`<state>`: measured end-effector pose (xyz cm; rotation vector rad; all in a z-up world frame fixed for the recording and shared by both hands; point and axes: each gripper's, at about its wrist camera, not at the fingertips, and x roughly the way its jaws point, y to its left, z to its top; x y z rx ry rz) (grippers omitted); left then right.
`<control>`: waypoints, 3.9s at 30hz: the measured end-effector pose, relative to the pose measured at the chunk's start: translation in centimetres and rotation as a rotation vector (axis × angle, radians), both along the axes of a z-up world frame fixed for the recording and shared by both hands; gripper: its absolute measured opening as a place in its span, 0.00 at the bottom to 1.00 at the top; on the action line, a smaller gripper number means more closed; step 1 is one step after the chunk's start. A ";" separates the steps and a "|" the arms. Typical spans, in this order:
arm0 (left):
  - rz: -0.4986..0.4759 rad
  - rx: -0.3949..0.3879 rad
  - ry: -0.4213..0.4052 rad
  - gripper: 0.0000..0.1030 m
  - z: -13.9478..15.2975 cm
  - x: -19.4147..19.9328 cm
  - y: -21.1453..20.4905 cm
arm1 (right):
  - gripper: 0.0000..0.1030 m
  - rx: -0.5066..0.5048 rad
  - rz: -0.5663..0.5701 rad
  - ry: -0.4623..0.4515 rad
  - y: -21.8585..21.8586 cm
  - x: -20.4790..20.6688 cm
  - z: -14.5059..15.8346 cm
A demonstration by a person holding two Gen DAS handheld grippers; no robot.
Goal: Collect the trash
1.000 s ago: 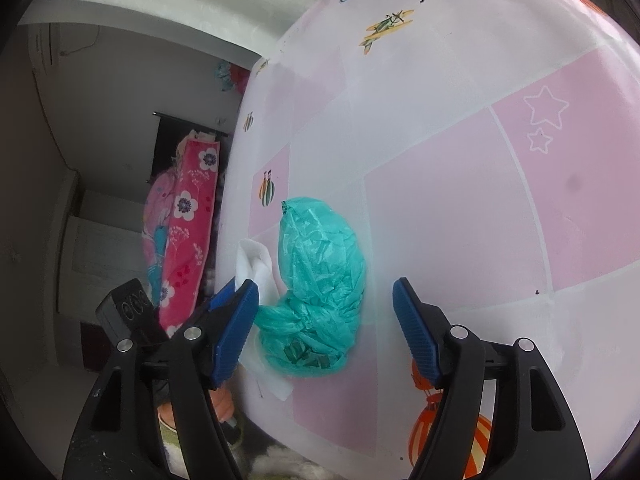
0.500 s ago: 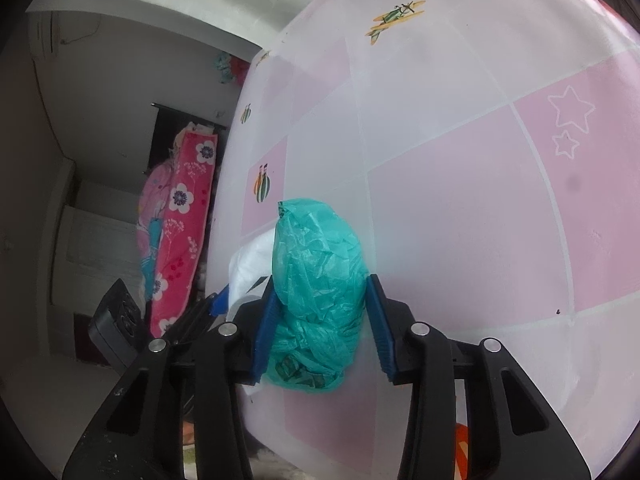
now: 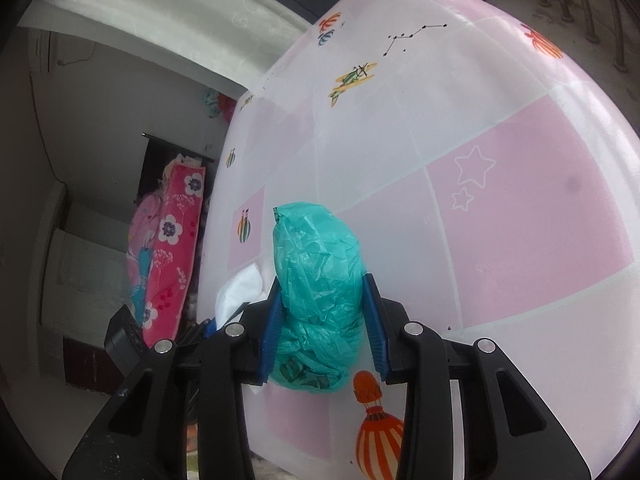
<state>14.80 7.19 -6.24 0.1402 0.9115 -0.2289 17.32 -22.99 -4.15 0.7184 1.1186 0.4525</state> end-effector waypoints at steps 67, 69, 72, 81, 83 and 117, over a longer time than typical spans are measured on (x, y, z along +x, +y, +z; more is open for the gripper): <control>-0.724 -0.225 0.299 0.57 -0.5 6.6 -54.4 | 0.65 -0.216 -1.087 0.191 -45.4 -13.6 -11.6; -0.719 -0.263 0.246 0.61 2.2 6.1 -51.8 | 0.65 -0.218 -1.117 0.130 -44.6 -14.2 -9.5; -0.696 -0.331 0.154 0.72 6.4 4.8 -46.8 | 0.68 -0.250 -1.099 -0.001 -41.5 -15.2 -4.9; -0.357 -0.349 -0.084 0.95 14.6 -0.3 -28.1 | 0.93 -0.574 -0.800 -0.436 -23.0 -16.1 8.5; -0.240 -0.313 -0.137 0.95 15.2 -1.8 -23.9 | 0.93 -0.596 -0.739 -0.481 -19.3 -16.7 9.8; 0.191 0.087 0.050 0.95 3.8 -11.5 -11.7 | 0.92 -0.973 -0.314 -0.143 -4.3 -19.7 4.5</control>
